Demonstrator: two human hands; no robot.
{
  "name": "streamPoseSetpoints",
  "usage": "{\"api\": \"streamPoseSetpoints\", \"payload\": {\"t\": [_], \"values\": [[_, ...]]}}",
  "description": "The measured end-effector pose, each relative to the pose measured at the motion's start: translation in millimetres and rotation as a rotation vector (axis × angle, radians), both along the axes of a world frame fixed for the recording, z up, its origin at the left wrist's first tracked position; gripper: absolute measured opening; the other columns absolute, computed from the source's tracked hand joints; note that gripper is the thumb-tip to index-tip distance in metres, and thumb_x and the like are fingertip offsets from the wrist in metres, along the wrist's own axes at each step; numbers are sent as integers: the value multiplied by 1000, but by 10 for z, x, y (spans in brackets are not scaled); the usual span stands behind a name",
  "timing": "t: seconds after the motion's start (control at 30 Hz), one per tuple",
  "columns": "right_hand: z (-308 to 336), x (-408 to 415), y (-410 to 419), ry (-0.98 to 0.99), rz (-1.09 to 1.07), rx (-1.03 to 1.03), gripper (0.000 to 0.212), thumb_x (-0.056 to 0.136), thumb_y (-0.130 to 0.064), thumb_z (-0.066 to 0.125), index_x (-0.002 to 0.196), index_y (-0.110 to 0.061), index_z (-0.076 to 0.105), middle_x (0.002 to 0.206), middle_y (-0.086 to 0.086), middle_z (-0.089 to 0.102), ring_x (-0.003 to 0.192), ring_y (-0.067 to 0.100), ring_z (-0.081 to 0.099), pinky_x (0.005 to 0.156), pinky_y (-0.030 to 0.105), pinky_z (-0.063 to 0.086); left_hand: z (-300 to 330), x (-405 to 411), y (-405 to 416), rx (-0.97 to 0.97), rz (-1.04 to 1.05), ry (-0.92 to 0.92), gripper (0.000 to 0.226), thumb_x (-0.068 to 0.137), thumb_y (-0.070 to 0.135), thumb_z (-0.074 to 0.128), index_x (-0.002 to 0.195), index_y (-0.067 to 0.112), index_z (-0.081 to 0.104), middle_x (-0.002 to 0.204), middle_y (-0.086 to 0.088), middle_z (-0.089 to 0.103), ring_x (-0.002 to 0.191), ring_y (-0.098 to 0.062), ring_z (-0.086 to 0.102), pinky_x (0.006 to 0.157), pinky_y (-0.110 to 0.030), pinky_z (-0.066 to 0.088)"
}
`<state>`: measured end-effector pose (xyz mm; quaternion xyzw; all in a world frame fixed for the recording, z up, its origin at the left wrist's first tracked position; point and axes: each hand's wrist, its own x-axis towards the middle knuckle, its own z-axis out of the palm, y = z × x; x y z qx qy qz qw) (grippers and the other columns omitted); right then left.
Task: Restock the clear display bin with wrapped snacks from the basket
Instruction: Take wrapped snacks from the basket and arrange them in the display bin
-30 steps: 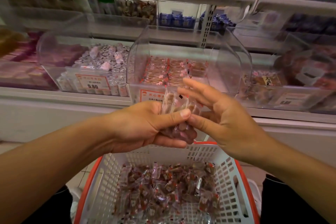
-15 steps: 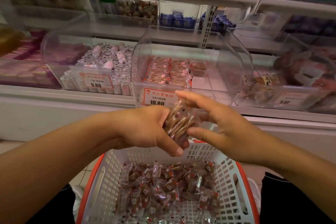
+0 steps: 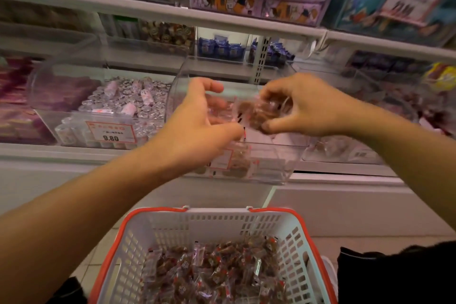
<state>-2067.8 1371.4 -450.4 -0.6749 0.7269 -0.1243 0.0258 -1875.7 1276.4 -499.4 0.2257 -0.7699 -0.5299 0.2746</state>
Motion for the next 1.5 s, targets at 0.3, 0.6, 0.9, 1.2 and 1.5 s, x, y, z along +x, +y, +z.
{"api": "streamPoseSetpoints", "payload": {"t": [0.3,0.6,0.9,1.2,1.5], "values": [[-470,-788,-1290,483,-277,467,35,74,-38,81,68,-16,55,72,2,59,62,18,56,52,27,43,-323,-50,-300,-876,13,-430,47,94,47,31,131,20,42,128,-3,53,115,-23,49,96,-42,42],[-775,-846,-1476,489,-218,540,34,78,-14,79,105,-17,58,108,7,63,88,25,58,69,32,43,-348,-114,-296,-930,18,-537,47,92,46,13,122,25,43,121,1,56,111,-22,53,90,-42,46],[-783,-794,-1368,870,-250,568,10,92,-22,64,91,-19,54,75,-1,46,78,24,53,63,34,43,-375,-128,-289,-984,38,-524,47,92,42,9,115,23,46,115,-2,58,105,-24,56,89,-41,45],[-790,-653,-1270,954,-264,593,22,96,-16,57,116,-18,62,97,1,58,100,27,56,75,36,41,-375,-66,-289,-1004,47,-498,31,96,40,15,93,23,41,99,-3,58,92,-25,56,80,-38,43],[-361,-41,-619,416,-271,-56,14,92,-26,64,103,-16,65,90,4,64,77,25,60,69,38,54,-315,174,-268,-1230,0,4,26,93,30,49,73,16,57,70,0,56,65,-23,52,57,-34,45]]}}
